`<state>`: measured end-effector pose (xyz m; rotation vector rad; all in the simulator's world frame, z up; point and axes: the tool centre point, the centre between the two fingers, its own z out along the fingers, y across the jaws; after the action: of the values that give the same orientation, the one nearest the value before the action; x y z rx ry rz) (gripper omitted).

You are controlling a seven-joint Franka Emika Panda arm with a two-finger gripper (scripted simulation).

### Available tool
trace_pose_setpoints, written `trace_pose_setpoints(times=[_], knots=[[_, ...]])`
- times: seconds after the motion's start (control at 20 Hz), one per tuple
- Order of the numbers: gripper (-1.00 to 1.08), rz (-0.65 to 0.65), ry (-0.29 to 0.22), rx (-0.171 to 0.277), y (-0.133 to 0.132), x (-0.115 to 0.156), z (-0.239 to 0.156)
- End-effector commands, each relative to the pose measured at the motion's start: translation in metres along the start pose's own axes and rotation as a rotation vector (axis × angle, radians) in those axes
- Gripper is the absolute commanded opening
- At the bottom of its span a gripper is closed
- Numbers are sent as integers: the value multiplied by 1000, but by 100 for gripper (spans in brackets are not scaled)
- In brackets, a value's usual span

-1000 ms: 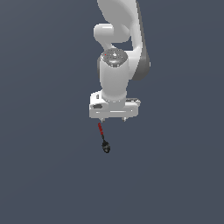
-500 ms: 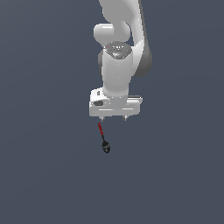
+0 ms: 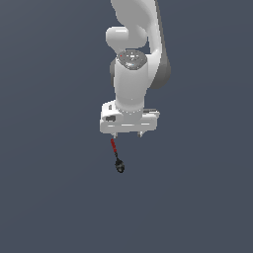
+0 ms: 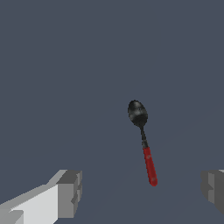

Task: Pick up the object and move it to a goal position.

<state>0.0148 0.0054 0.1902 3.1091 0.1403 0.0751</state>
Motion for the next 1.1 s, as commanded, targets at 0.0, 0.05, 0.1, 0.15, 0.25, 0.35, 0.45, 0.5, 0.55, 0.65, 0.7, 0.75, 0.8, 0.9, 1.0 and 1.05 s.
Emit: trace_pose_setpoints(times=[0.0,0.05,0.1,0.15,0.25,0.35,0.45,0.5,0.55,0.65,0.7,0.75,0.8,0.9,1.0,1.05], knots=[[100,-15,-3,1,3,0,7],[100,-23,-5,2,5,0,10],[100,-33,-6,2,7,0,14],[100,-43,-8,3,9,0,19],[100,-66,-11,5,13,-1,29],[100,-94,-16,8,19,-2,40],[100,-125,-20,11,25,-3,54],[100,-142,-23,13,28,-4,61],[100,-160,-25,15,31,-5,68],[100,-192,-29,19,37,-7,82],[100,-206,-31,21,40,-8,89],[100,-220,-33,23,43,-9,94],[100,-233,-34,25,45,-10,100],[100,-255,-37,29,49,-12,109],[100,-273,-39,32,52,-13,117],[100,-280,-39,33,54,-14,120]])
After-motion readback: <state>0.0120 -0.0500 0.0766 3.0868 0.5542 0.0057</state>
